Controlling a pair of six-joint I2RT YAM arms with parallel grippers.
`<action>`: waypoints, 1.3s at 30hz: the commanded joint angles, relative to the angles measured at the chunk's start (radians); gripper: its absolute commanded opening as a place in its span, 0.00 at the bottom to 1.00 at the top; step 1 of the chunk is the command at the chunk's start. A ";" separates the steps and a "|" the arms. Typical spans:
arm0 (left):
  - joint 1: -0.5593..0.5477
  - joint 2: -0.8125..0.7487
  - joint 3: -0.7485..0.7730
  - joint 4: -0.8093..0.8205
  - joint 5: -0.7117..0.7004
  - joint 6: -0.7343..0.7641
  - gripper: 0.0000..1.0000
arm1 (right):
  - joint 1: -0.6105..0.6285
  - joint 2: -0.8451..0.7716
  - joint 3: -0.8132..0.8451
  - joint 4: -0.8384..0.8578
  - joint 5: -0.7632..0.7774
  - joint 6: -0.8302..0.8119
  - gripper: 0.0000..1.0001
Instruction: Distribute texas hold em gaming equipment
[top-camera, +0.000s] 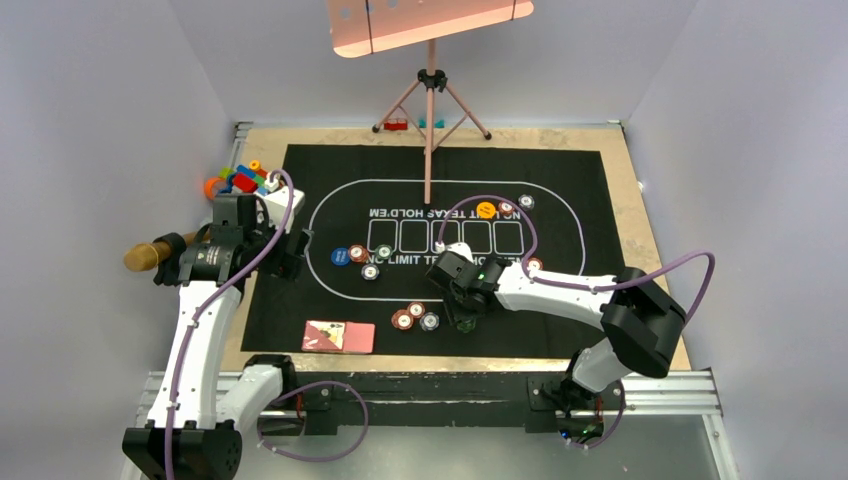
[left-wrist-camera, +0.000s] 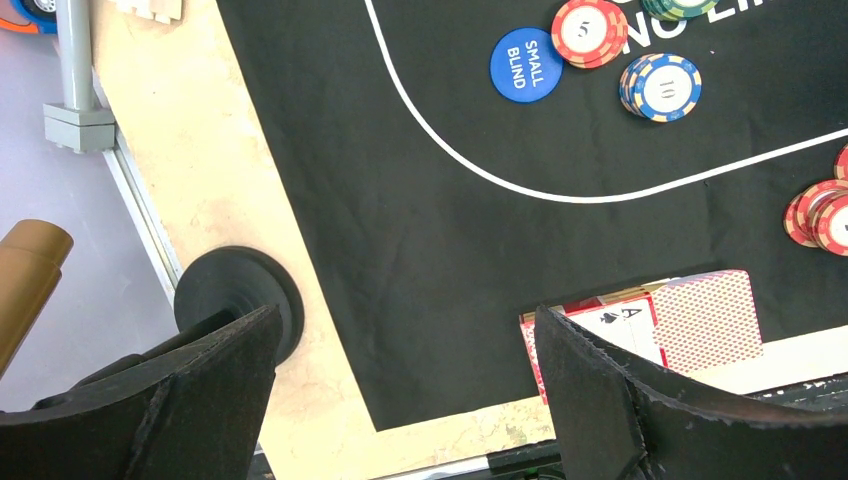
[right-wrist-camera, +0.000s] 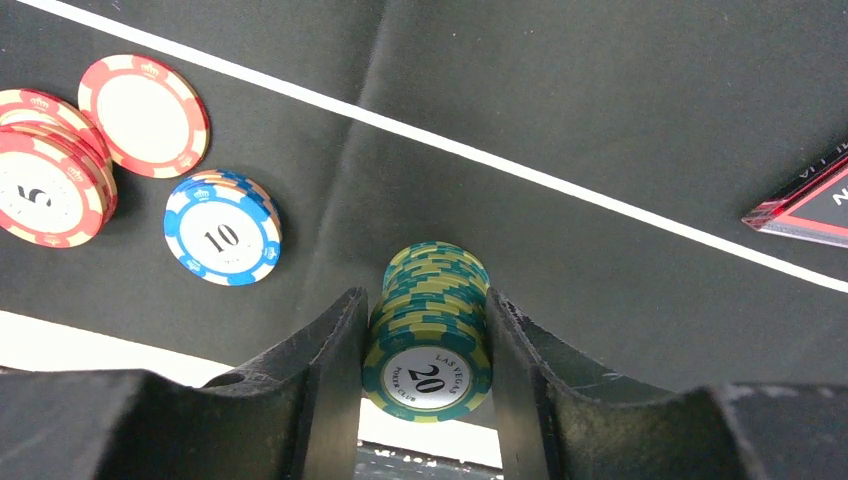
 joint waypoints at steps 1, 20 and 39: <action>0.007 -0.007 0.032 -0.001 -0.010 0.020 1.00 | 0.003 0.004 -0.013 0.012 -0.012 0.023 0.39; 0.007 0.009 0.034 0.005 -0.002 0.013 1.00 | -0.191 -0.163 0.158 -0.126 0.012 -0.067 0.10; 0.007 0.011 0.008 0.015 0.003 0.036 1.00 | -0.829 0.244 0.466 -0.046 -0.013 -0.172 0.02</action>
